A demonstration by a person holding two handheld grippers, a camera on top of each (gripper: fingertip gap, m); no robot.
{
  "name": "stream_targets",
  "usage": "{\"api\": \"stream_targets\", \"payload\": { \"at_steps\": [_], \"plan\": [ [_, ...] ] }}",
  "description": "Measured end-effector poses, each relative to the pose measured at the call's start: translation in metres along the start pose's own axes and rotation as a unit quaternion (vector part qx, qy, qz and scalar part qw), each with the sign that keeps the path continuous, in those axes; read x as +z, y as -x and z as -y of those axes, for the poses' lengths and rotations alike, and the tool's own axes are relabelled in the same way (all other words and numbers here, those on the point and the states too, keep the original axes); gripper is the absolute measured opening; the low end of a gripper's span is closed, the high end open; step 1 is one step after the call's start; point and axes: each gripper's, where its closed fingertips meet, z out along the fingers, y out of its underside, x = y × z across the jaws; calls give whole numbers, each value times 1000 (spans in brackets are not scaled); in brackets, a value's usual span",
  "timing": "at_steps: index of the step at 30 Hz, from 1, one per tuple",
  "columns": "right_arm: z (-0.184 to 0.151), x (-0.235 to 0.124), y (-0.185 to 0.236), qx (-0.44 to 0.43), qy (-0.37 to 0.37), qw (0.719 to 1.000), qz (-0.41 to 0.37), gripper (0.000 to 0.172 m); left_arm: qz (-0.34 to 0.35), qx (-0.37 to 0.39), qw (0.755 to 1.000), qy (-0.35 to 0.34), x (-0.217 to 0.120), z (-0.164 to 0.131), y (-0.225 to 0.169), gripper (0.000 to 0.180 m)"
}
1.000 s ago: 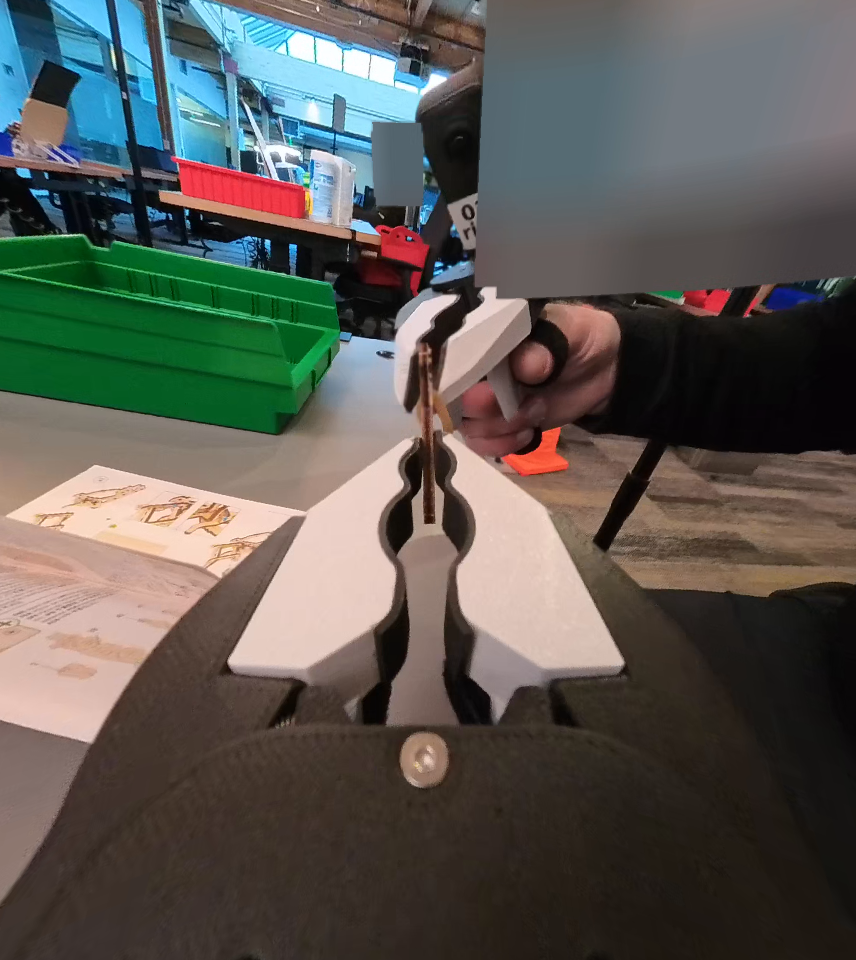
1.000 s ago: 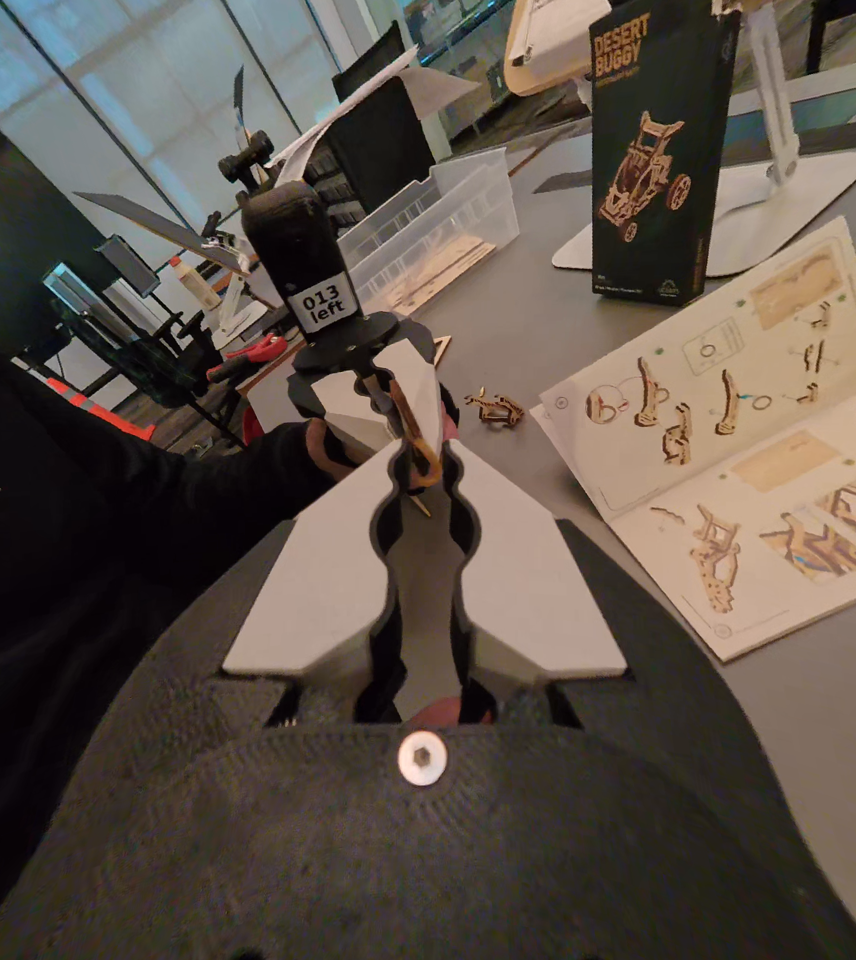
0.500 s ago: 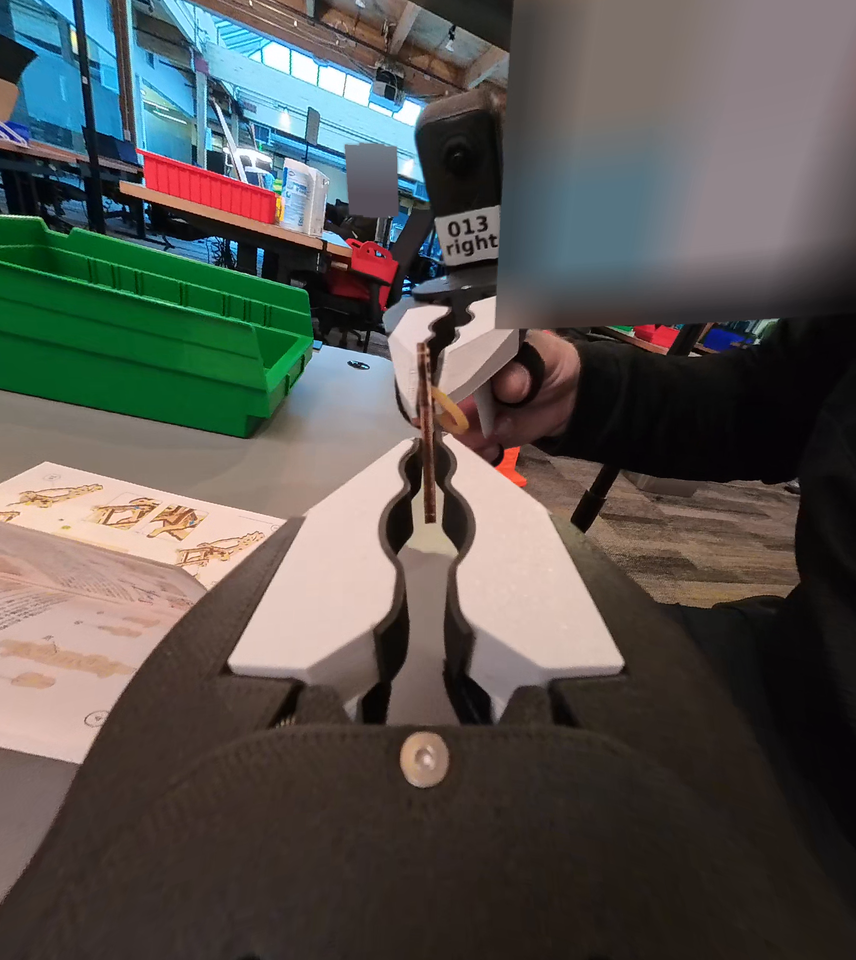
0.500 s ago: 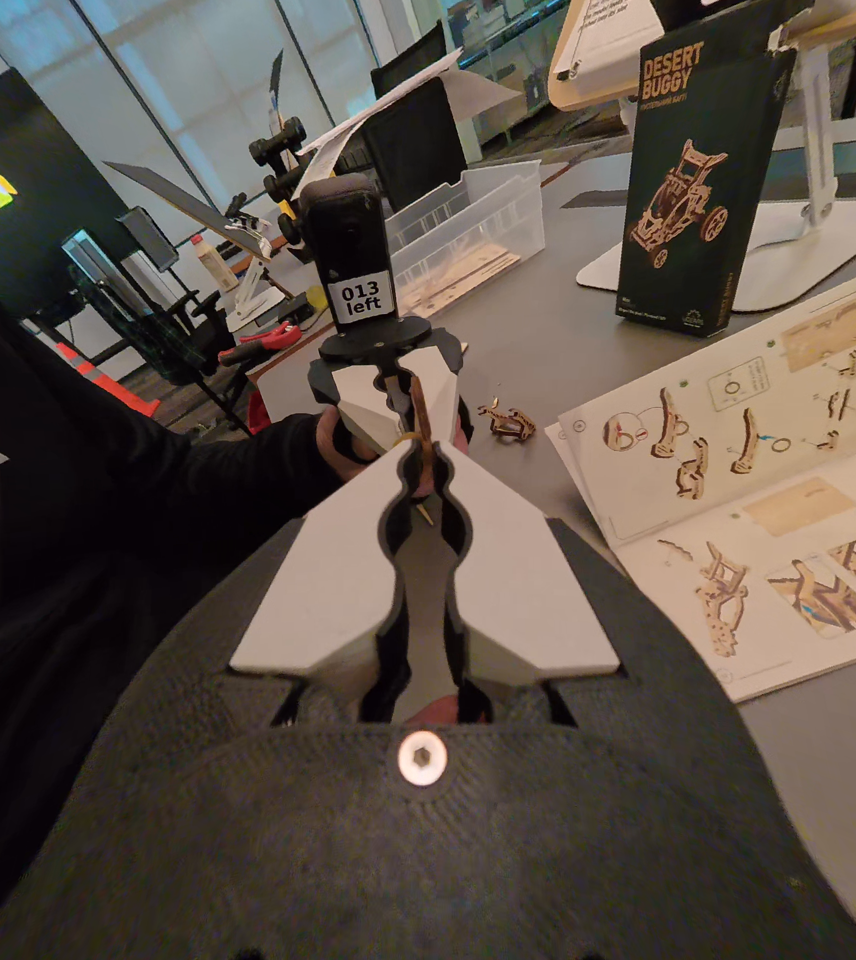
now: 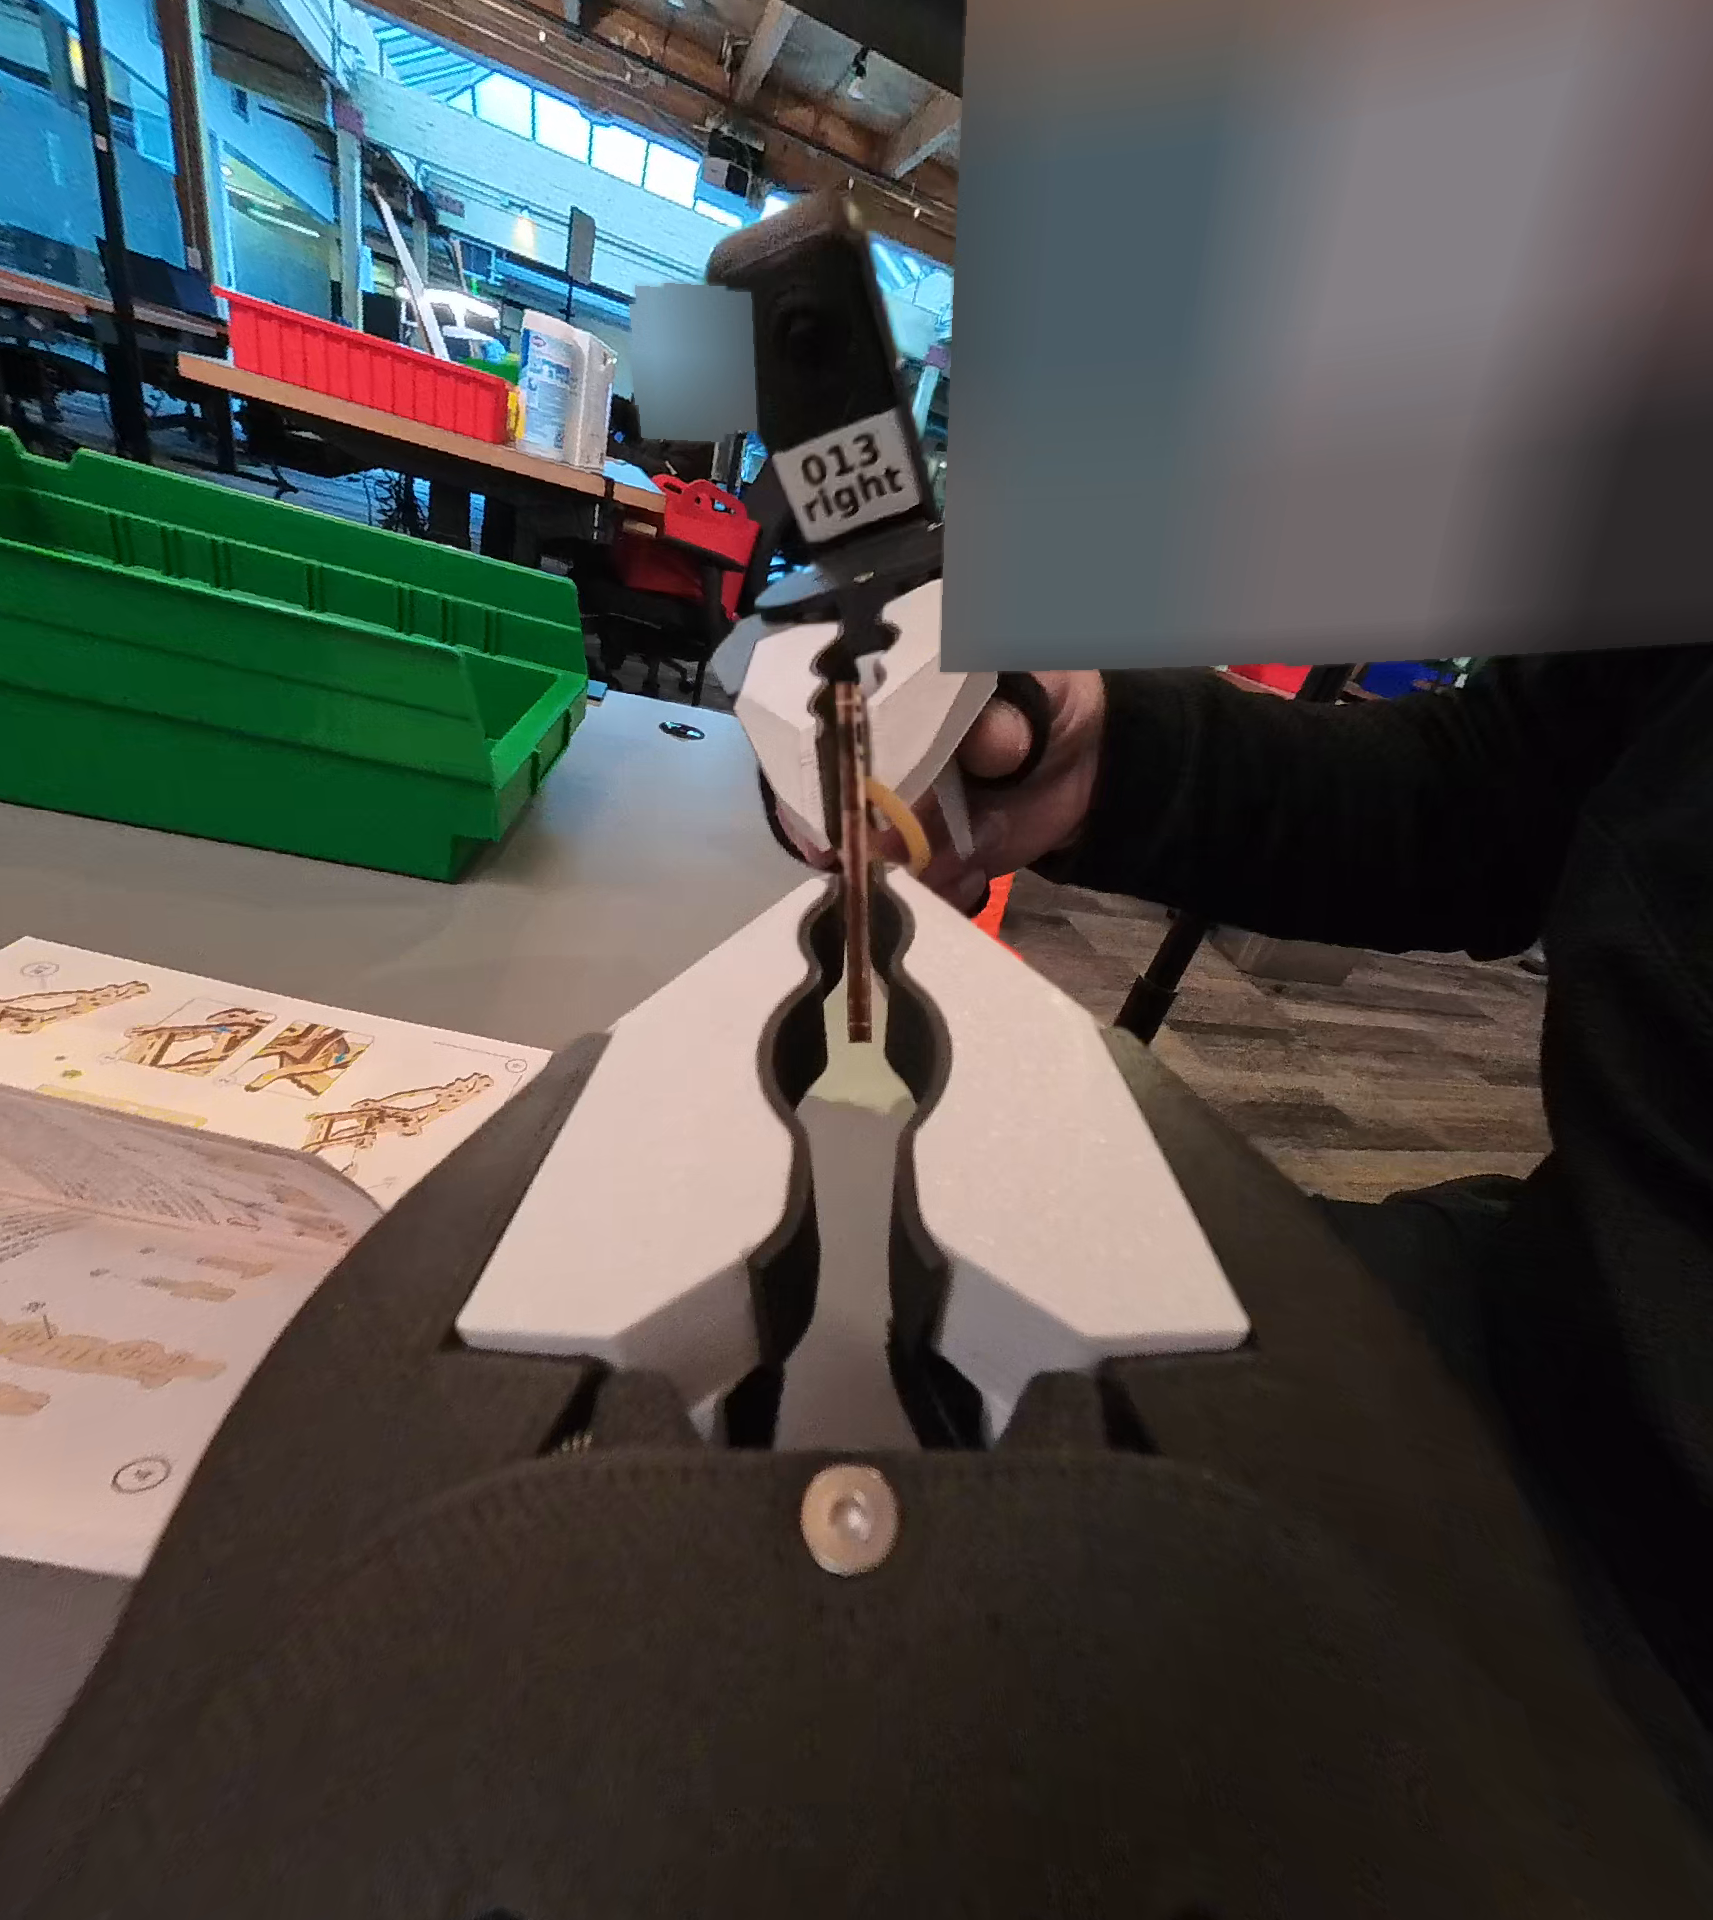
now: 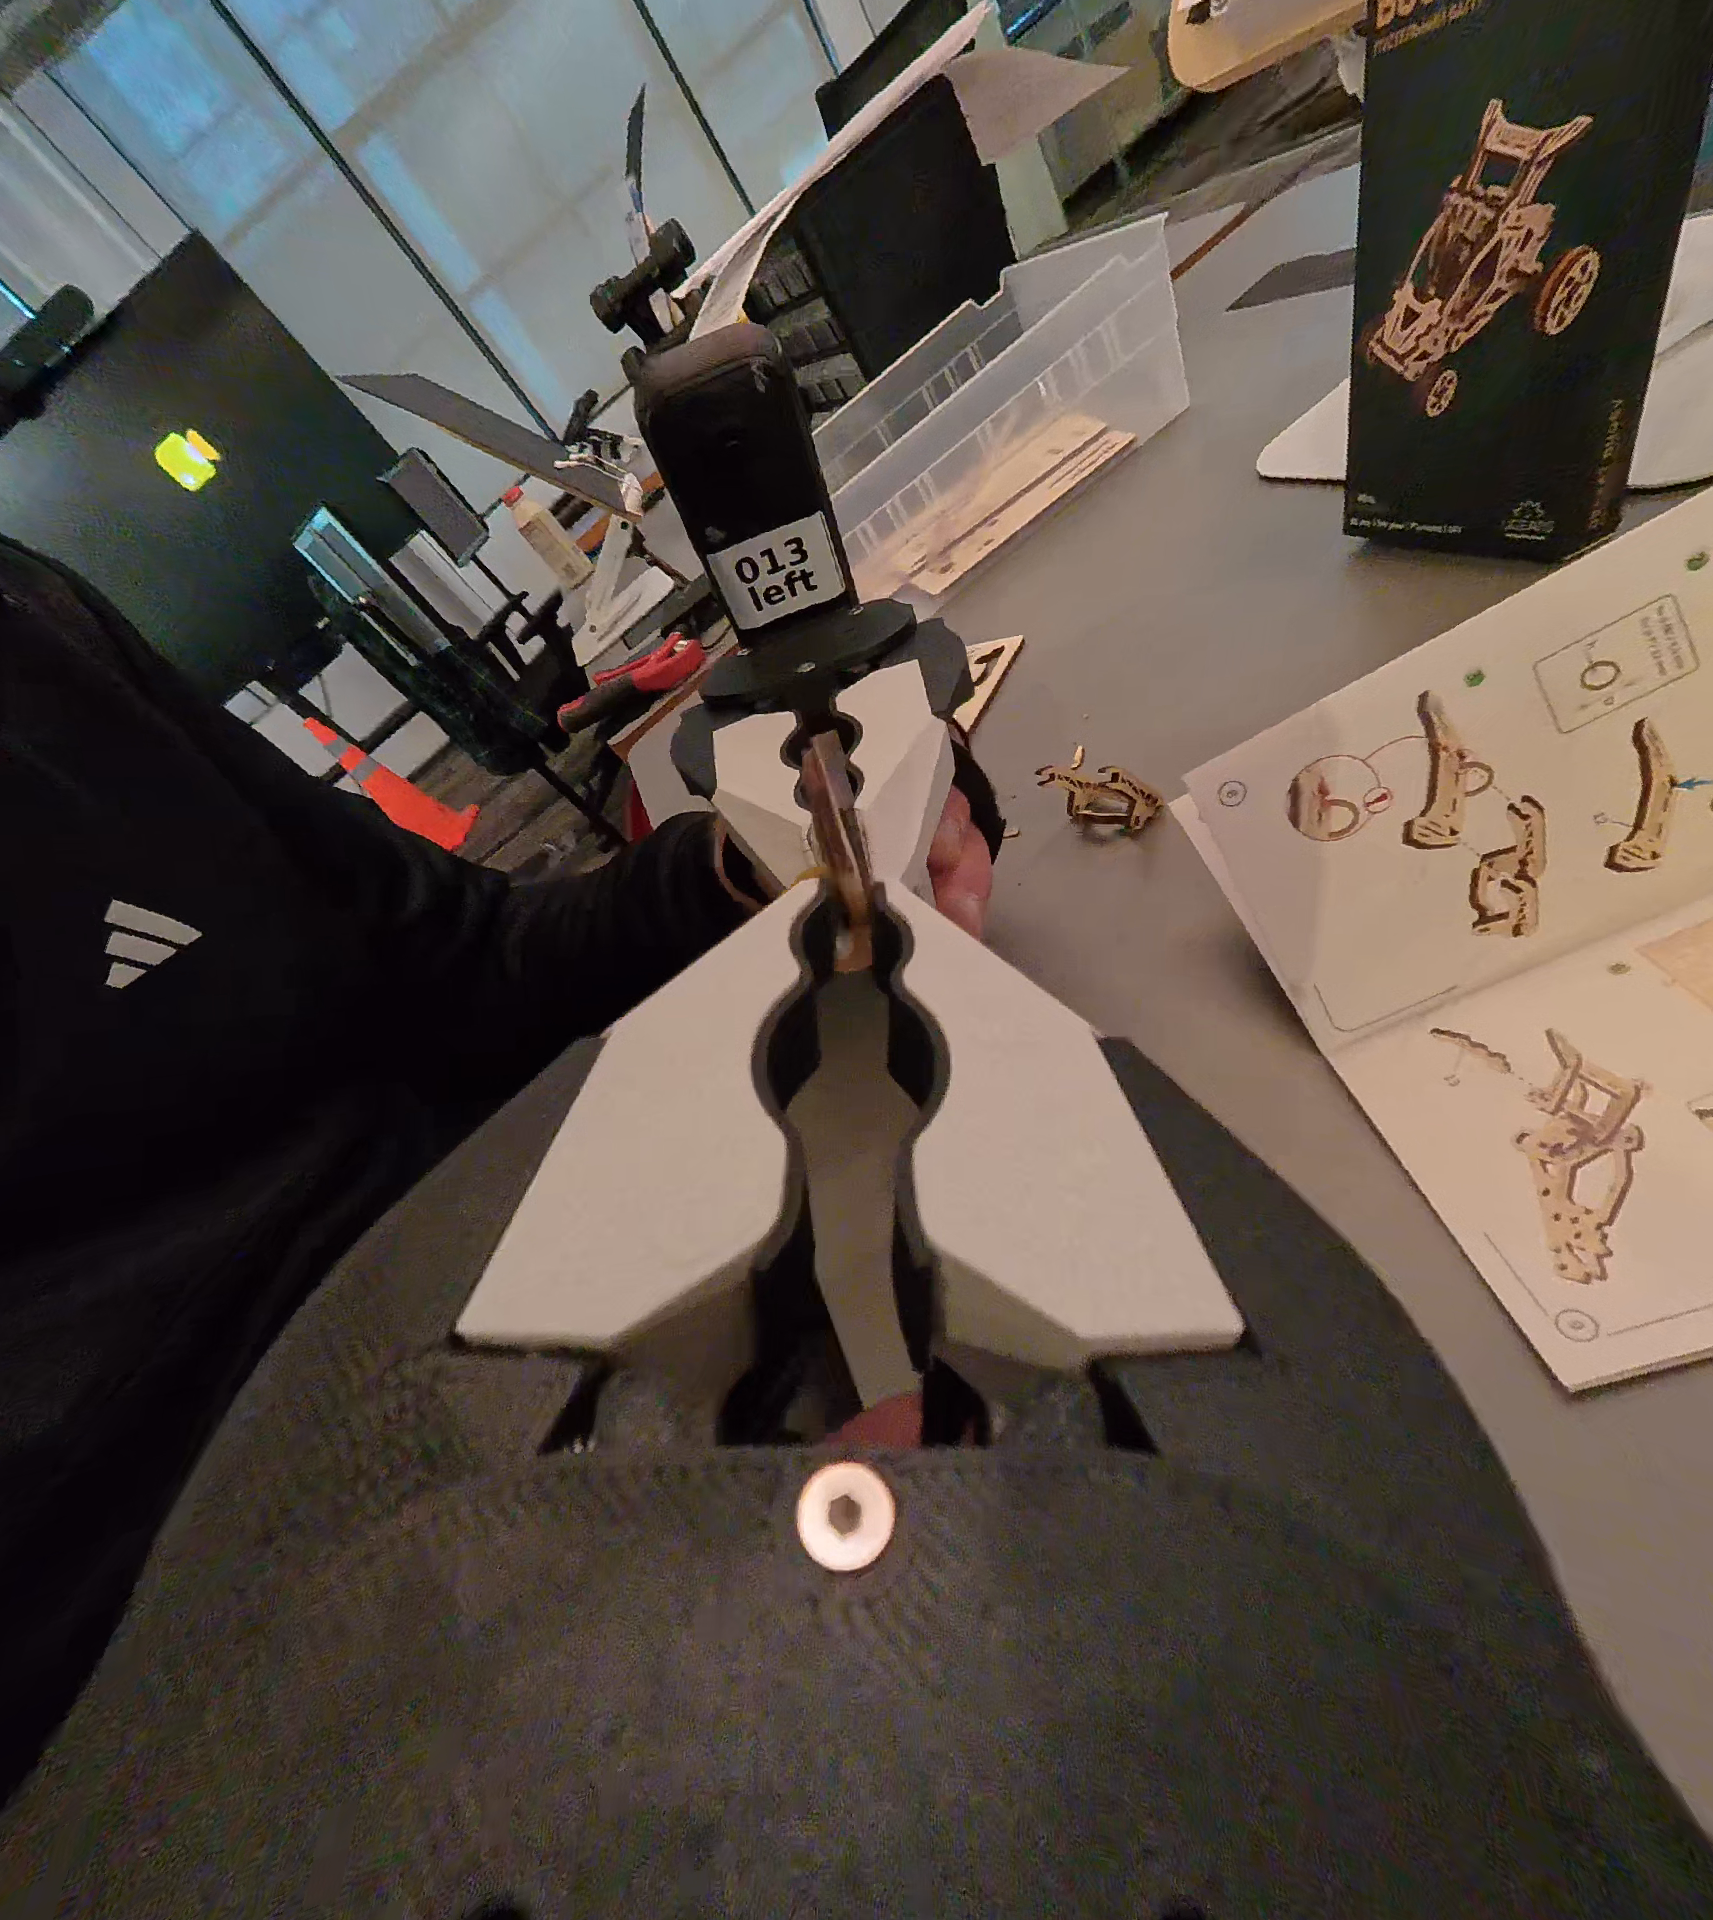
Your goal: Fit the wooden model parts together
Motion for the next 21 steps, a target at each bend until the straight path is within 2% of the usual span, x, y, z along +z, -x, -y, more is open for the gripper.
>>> {"api": "stream_targets", "payload": {
  "at_steps": [2, 12, 21],
  "plan": [
    [-5, 0, -1, 16, 13, 1000, 9, 8, -13, -10, 1000, -11, -2, 3, -3, 1],
    [-6, -5, -1, 34, 21, 999, 22, 9, -33, -17, 999, 2, 1, -1, -8, 1],
    [-4, -5, -4, 15, 12, 1000, -10, 3, -34, -22, 999, 6, 2, -3, -7, 1]
  ]
}}
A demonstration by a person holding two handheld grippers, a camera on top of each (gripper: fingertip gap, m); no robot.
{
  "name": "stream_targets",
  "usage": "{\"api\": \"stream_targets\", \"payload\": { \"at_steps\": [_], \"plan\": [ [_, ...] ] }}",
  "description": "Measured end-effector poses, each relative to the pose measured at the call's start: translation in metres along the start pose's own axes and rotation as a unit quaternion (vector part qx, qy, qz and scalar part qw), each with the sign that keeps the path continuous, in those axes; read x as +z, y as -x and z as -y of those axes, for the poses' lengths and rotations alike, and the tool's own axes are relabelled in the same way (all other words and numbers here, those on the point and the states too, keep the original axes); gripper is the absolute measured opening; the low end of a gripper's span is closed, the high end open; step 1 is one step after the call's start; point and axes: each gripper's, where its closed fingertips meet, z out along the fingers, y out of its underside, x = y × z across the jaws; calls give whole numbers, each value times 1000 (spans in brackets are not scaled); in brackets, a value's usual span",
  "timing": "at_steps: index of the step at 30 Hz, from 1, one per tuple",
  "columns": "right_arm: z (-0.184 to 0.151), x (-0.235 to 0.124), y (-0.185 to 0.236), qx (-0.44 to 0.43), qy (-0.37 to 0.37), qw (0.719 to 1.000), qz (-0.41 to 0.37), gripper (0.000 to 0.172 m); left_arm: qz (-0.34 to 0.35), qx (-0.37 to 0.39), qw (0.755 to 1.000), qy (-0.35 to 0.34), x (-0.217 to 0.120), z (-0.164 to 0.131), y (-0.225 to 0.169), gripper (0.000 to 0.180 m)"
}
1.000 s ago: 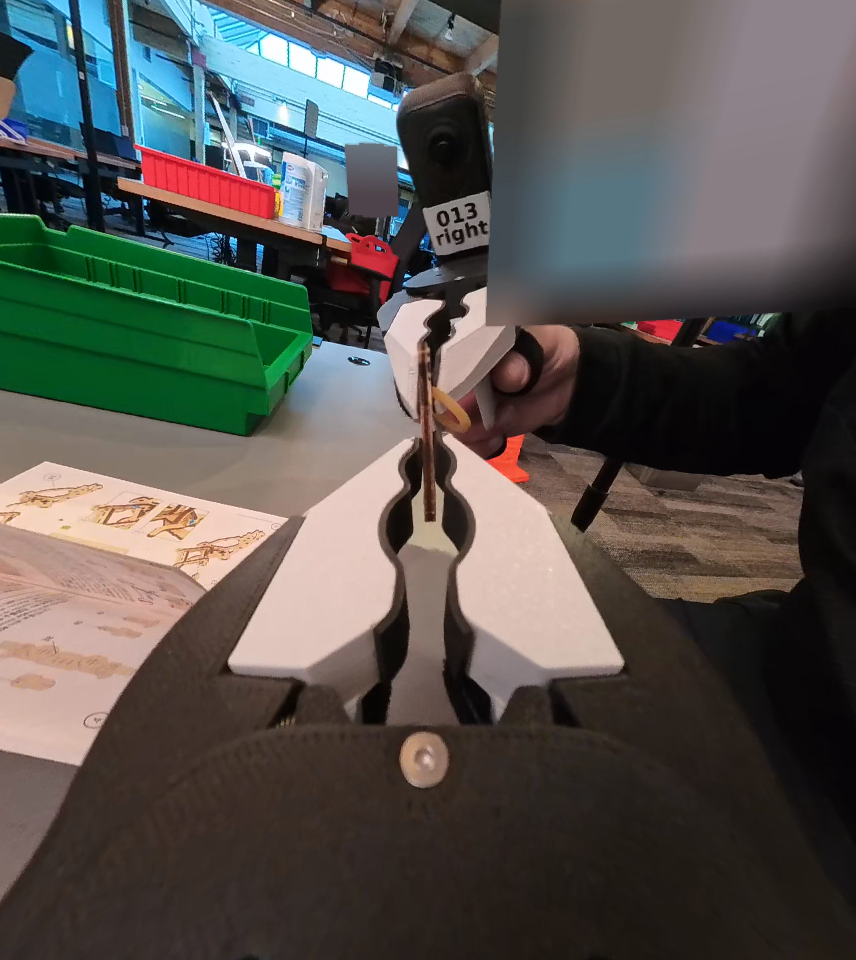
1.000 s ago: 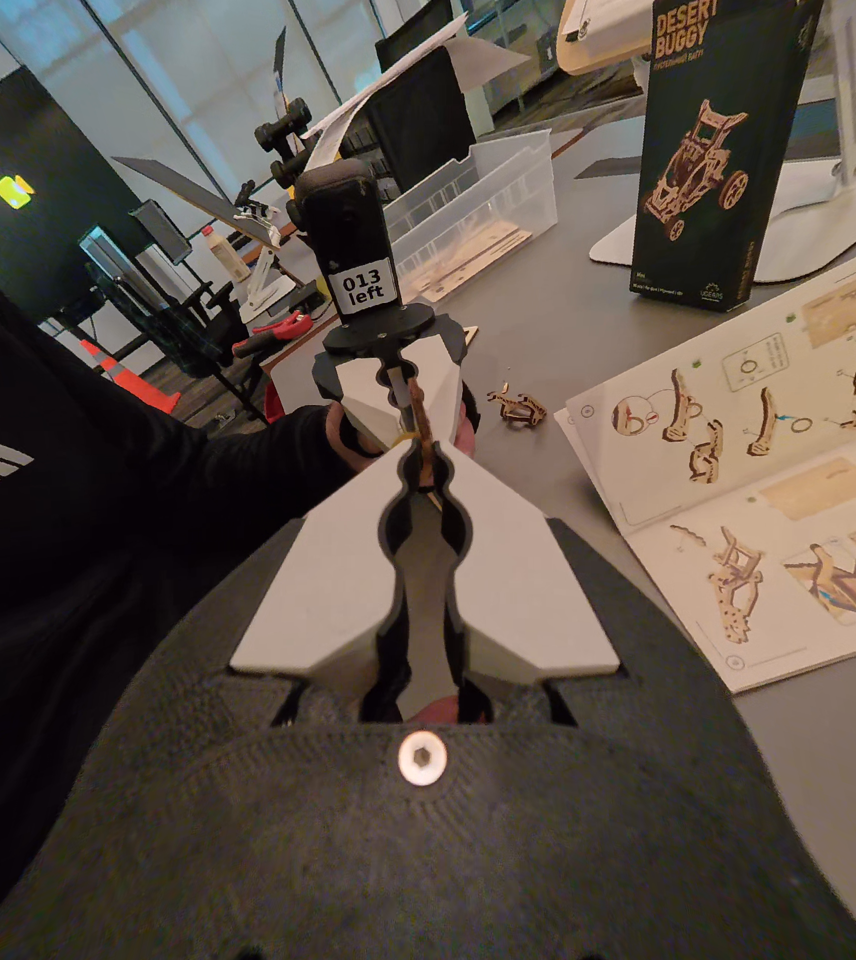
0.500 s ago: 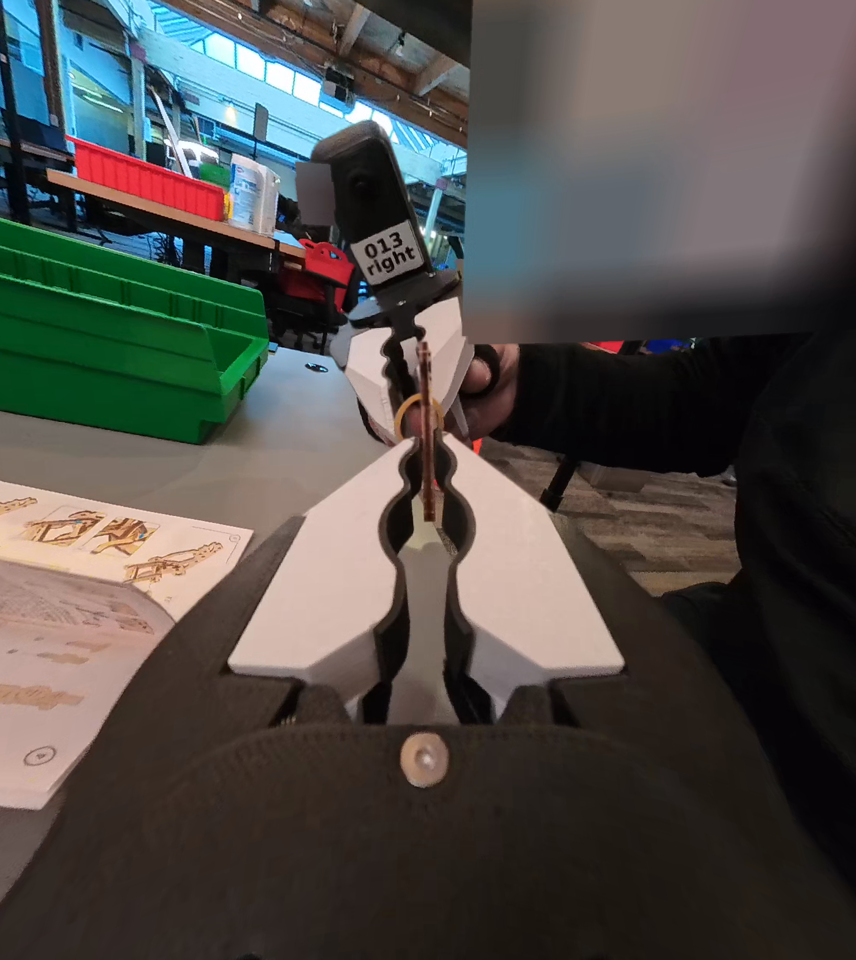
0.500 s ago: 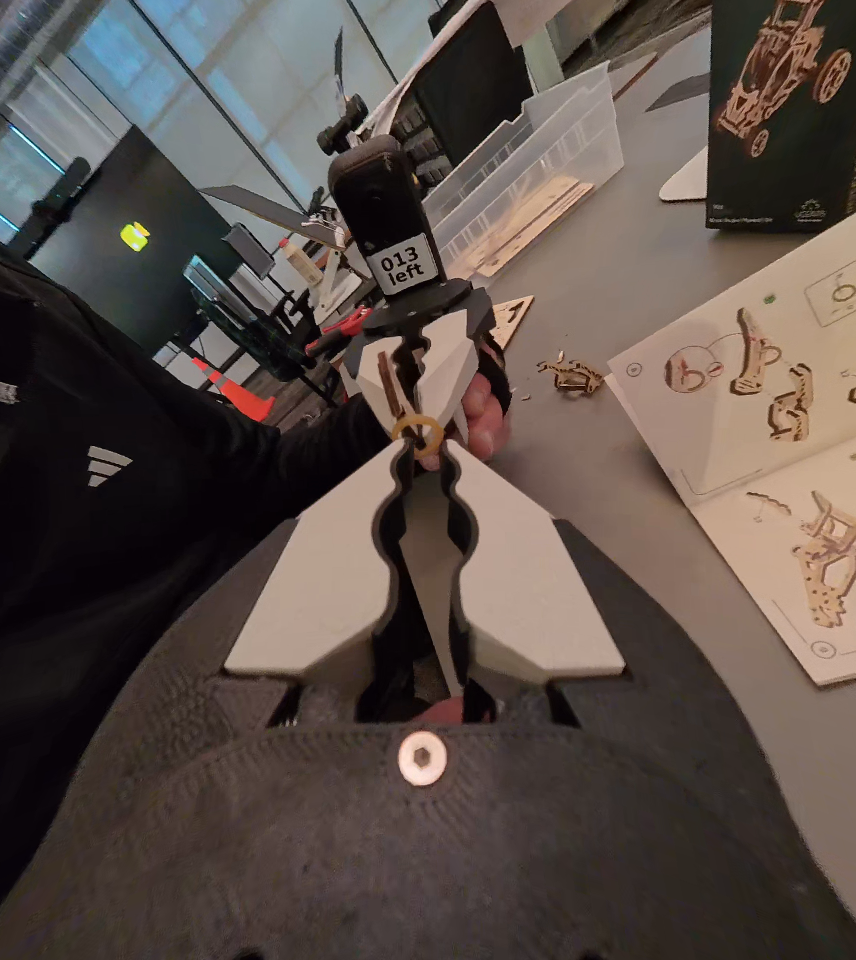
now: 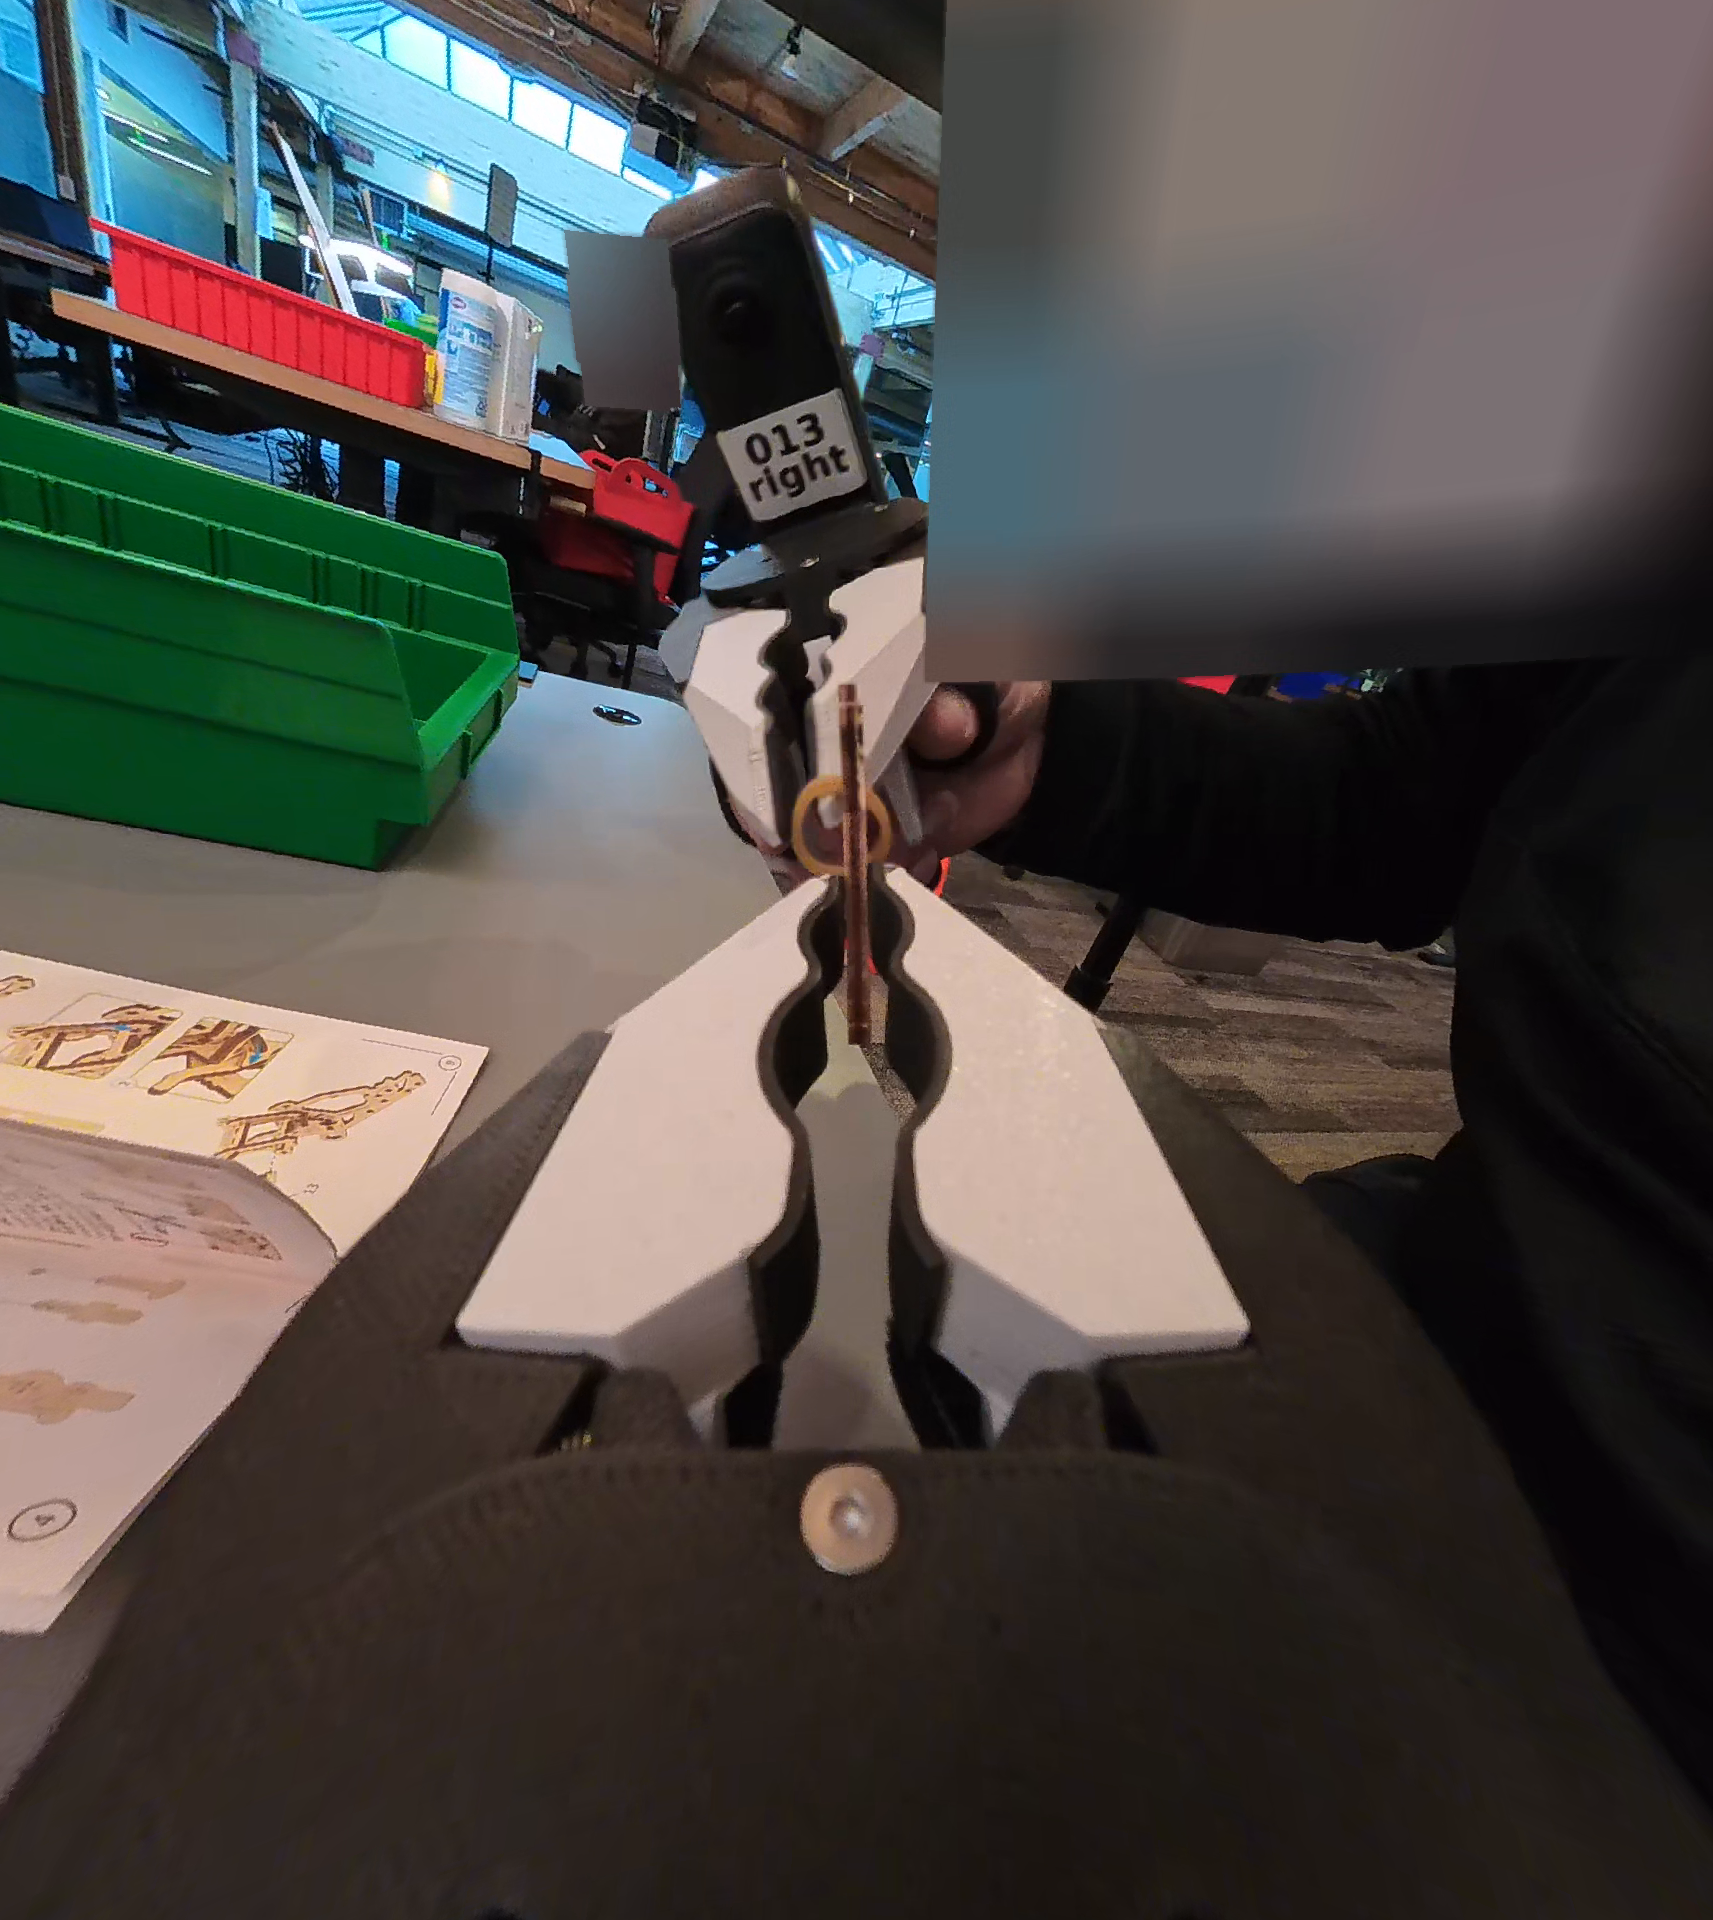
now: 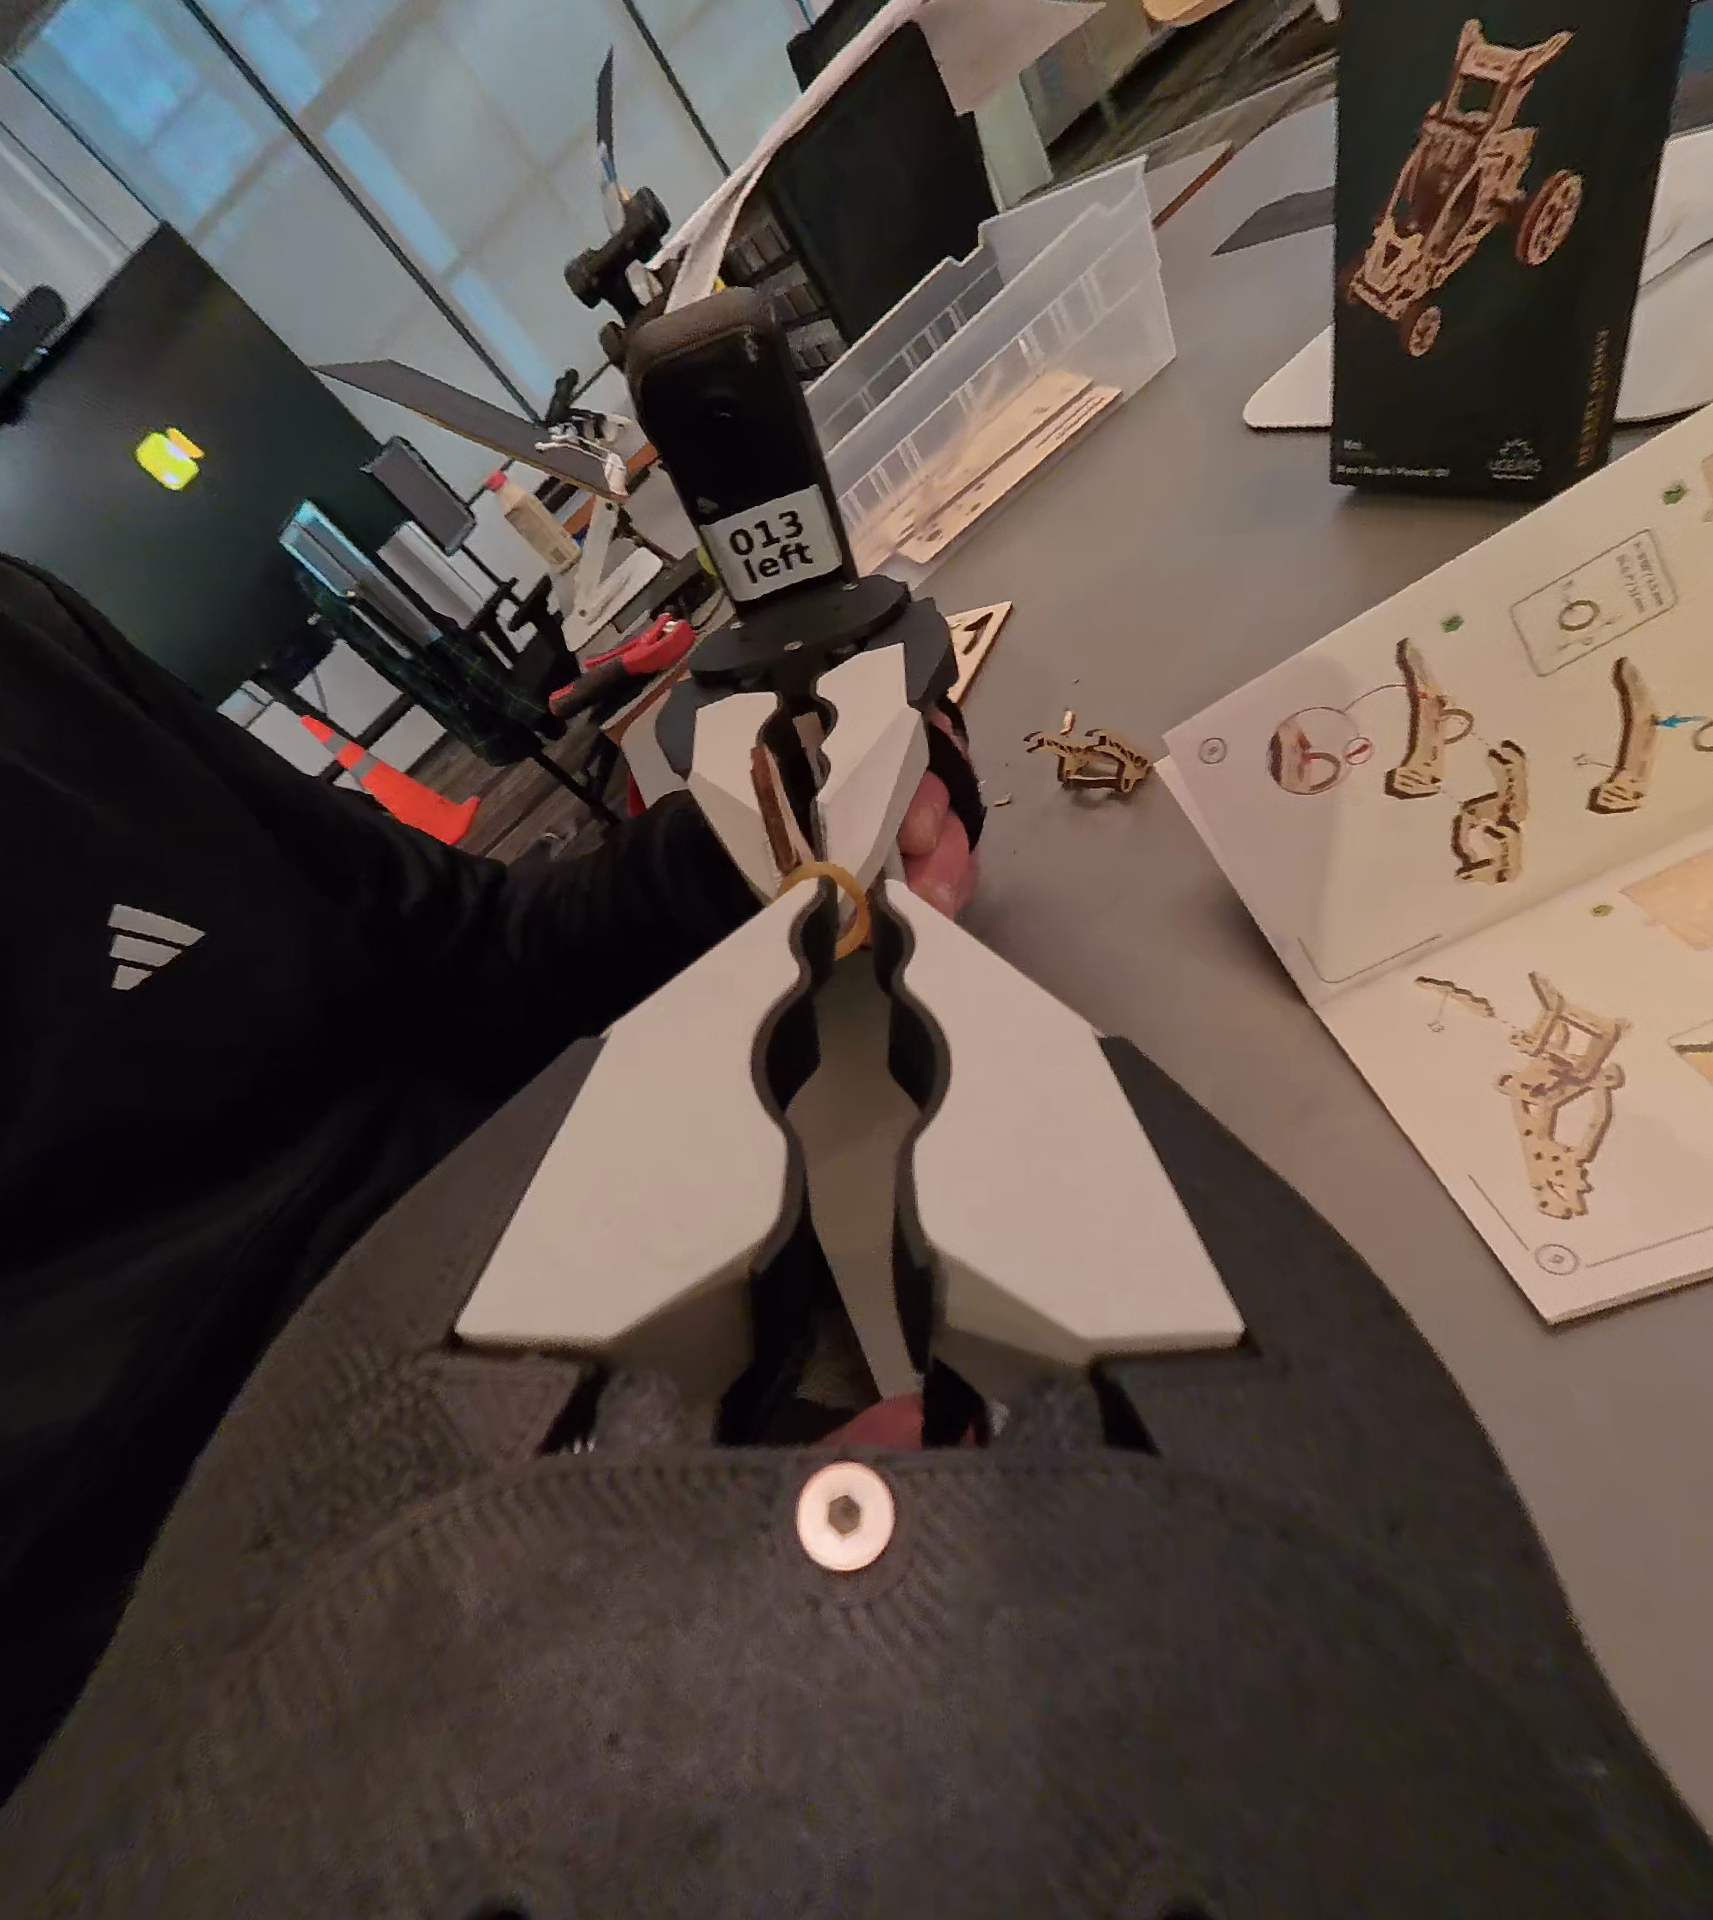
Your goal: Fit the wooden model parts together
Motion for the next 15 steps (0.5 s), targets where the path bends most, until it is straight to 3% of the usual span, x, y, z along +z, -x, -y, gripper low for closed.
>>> {"api": "stream_targets", "payload": {
  "at_steps": [15],
  "plan": [
    [7, 2, -5, -58, -8, 992, -110, 9, 1, -15, 1000, -14, -2, 4, 2, 1]
  ]
}}
